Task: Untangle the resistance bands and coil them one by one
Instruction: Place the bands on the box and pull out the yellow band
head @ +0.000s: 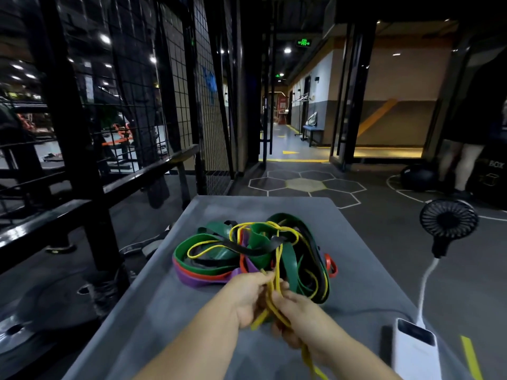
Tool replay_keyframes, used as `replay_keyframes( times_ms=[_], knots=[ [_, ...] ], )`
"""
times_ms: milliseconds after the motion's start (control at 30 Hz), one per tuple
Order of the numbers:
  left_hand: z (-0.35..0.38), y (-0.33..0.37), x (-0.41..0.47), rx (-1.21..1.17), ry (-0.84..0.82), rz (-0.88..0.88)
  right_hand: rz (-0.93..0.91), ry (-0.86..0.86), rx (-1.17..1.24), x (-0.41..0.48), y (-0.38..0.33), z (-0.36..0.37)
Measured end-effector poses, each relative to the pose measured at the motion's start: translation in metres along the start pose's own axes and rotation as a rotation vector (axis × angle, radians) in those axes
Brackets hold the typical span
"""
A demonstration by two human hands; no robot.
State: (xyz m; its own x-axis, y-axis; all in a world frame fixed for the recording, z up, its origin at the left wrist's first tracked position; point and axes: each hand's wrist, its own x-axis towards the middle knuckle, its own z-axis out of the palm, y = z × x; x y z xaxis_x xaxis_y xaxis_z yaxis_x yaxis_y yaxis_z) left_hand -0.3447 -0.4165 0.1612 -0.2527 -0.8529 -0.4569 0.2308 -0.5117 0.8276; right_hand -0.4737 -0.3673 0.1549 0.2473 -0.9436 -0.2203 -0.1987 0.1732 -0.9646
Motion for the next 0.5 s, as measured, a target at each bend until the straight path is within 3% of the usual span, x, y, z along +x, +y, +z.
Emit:
replay_keyframes(
  times_ms=[167, 300, 433, 500],
  knots=[
    [0.019, -0.014, -0.026, 0.141, 0.042, 0.221, 0.069, -0.108, -0.034, -0.018, 0.006, -0.018],
    [0.027, -0.004, -0.067, 0.314, -0.023, 0.406, 0.175, -0.123, 0.202, -0.014, 0.004, -0.035],
    [0.030, -0.009, -0.106, 0.525, -0.207, 0.392, 0.097, -0.229, 0.544, -0.013, -0.013, -0.035],
    [0.025, -0.020, -0.110, 0.623, -0.235, 0.310, 0.098, -0.172, 0.612, -0.010, -0.019, -0.028]
  ],
)
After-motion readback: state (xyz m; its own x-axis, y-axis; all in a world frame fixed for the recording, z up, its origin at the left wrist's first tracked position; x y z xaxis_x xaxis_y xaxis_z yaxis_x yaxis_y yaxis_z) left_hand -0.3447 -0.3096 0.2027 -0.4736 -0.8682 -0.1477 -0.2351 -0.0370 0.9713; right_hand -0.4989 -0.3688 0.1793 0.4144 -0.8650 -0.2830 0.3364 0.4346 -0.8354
